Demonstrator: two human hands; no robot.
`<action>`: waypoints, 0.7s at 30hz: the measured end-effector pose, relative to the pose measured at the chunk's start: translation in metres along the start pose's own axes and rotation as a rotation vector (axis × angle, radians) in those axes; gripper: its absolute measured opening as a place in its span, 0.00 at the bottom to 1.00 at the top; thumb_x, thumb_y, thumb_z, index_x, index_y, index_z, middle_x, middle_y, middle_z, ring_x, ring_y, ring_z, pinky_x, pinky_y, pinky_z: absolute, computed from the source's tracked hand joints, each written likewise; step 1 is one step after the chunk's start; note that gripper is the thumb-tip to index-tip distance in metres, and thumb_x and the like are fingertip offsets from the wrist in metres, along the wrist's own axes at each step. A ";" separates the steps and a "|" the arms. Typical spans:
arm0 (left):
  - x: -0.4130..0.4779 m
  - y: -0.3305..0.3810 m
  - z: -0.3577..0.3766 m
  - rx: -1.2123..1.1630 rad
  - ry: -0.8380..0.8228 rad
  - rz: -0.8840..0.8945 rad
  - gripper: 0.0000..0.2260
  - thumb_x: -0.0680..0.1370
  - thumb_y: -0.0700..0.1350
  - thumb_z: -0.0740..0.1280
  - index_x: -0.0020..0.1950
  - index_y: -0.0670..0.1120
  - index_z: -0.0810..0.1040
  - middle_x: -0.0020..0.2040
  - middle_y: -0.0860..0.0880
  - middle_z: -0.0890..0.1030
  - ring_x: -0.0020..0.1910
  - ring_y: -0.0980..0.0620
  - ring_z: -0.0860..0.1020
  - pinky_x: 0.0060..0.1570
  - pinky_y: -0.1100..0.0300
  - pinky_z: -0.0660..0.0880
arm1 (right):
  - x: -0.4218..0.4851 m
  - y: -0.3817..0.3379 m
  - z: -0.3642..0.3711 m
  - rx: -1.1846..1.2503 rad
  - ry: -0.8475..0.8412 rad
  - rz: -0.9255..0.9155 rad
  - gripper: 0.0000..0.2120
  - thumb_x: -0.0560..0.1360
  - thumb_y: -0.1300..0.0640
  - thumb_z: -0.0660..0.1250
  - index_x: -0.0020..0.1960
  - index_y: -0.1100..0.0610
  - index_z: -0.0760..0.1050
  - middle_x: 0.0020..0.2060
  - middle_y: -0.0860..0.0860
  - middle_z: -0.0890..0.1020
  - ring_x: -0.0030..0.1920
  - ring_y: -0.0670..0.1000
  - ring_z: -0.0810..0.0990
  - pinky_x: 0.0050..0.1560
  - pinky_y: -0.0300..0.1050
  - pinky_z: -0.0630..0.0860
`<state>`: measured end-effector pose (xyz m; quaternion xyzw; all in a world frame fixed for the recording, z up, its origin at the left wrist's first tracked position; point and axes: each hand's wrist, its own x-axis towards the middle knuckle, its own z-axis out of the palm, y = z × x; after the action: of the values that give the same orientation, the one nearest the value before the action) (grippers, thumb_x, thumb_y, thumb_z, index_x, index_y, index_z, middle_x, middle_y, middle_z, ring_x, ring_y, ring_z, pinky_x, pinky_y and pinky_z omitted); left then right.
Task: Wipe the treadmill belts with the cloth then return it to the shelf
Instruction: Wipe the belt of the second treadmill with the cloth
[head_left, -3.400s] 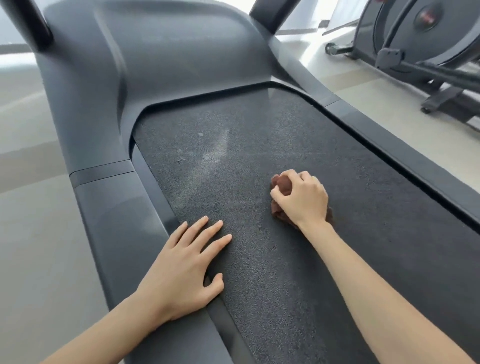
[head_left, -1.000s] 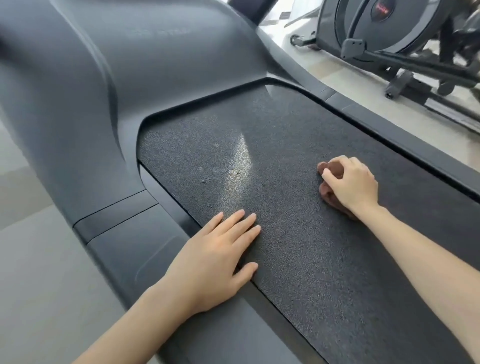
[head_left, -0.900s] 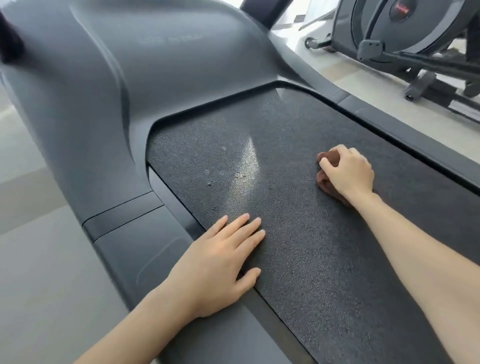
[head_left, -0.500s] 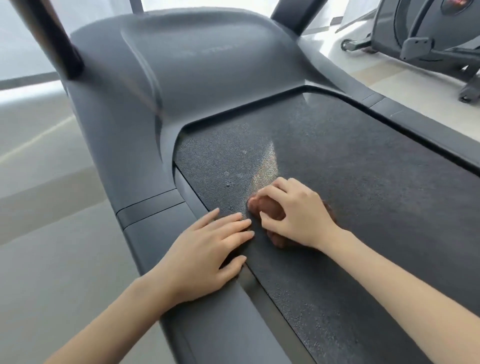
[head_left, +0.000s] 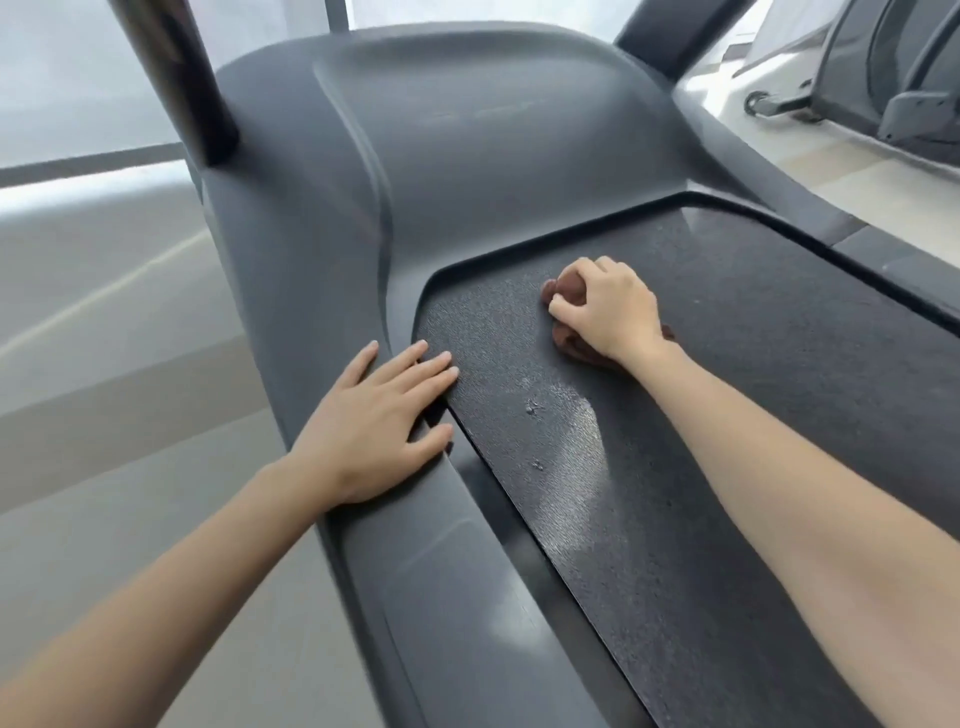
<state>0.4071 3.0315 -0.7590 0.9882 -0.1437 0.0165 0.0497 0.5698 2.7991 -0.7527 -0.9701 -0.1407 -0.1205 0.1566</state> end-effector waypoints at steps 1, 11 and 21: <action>0.001 0.000 -0.001 -0.016 0.005 -0.005 0.33 0.72 0.64 0.40 0.76 0.57 0.55 0.76 0.61 0.54 0.74 0.63 0.45 0.72 0.56 0.34 | 0.011 -0.004 0.003 -0.015 0.004 0.029 0.16 0.72 0.45 0.65 0.54 0.54 0.75 0.51 0.55 0.77 0.56 0.58 0.73 0.51 0.50 0.70; 0.001 0.000 0.003 -0.034 0.018 -0.004 0.29 0.75 0.61 0.43 0.76 0.56 0.55 0.76 0.60 0.54 0.75 0.61 0.45 0.73 0.55 0.35 | -0.109 -0.052 -0.027 0.115 -0.142 -0.405 0.15 0.67 0.48 0.67 0.52 0.50 0.79 0.46 0.47 0.79 0.48 0.52 0.76 0.50 0.47 0.73; -0.002 0.002 0.002 -0.076 0.118 -0.040 0.24 0.80 0.54 0.46 0.75 0.51 0.61 0.77 0.54 0.55 0.76 0.55 0.47 0.73 0.56 0.39 | -0.146 -0.061 -0.037 0.151 -0.101 -0.472 0.13 0.66 0.49 0.65 0.48 0.51 0.80 0.42 0.47 0.80 0.43 0.51 0.77 0.46 0.46 0.75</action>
<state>0.4051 3.0298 -0.7612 0.9856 -0.1213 0.0682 0.0959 0.4075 2.8078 -0.7425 -0.9008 -0.3796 -0.0942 0.1888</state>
